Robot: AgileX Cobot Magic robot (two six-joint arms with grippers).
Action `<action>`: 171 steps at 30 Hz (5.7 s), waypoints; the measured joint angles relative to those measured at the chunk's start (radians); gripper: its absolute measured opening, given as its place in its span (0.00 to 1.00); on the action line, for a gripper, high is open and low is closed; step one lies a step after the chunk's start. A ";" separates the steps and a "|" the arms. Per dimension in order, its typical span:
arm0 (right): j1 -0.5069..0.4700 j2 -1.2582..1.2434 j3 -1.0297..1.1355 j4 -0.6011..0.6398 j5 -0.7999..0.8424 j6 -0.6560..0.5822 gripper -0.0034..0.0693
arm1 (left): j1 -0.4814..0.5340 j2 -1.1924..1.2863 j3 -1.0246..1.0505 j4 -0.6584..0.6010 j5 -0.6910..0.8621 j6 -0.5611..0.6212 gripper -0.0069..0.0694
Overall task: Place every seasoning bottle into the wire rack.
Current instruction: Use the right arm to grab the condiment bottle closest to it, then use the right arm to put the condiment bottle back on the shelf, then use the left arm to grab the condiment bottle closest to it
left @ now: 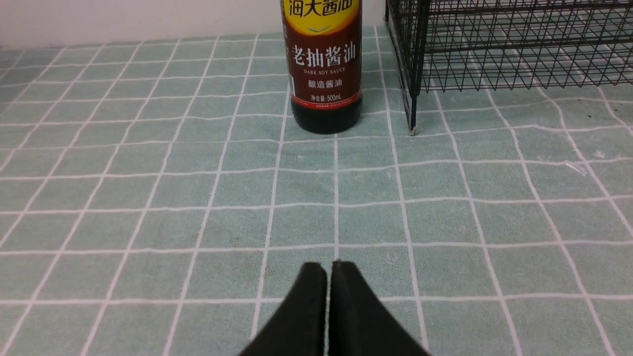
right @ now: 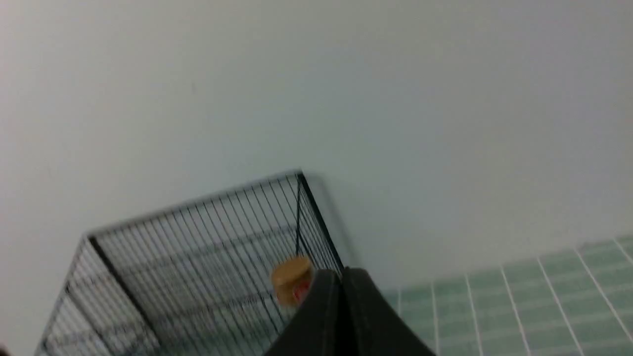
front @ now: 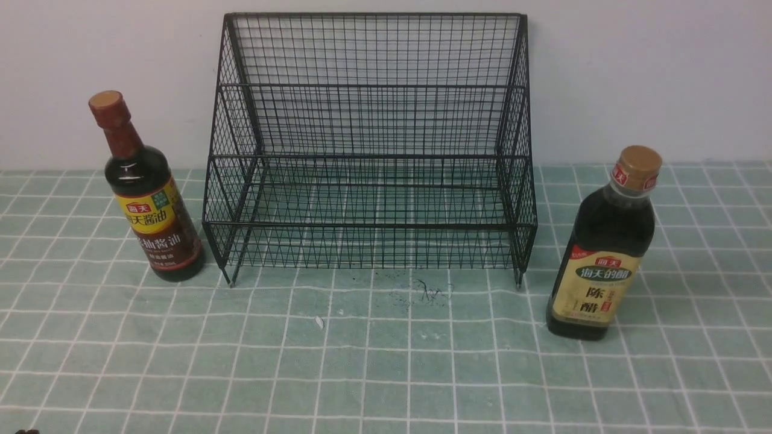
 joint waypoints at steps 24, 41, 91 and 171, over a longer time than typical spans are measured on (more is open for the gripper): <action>0.153 1.017 -0.754 0.065 0.484 -0.306 0.81 | 0.000 0.000 0.000 0.000 0.000 0.000 0.08; 0.153 1.168 -0.759 0.010 0.445 -0.325 0.51 | 0.000 0.000 0.000 0.000 0.000 0.000 0.08; 0.155 1.544 -1.376 0.336 0.664 -0.587 0.51 | 0.000 0.000 0.000 0.000 0.000 0.000 0.08; -0.087 -0.304 0.550 -0.115 -0.109 -0.211 0.03 | 0.000 0.000 0.000 0.000 0.000 -0.001 0.08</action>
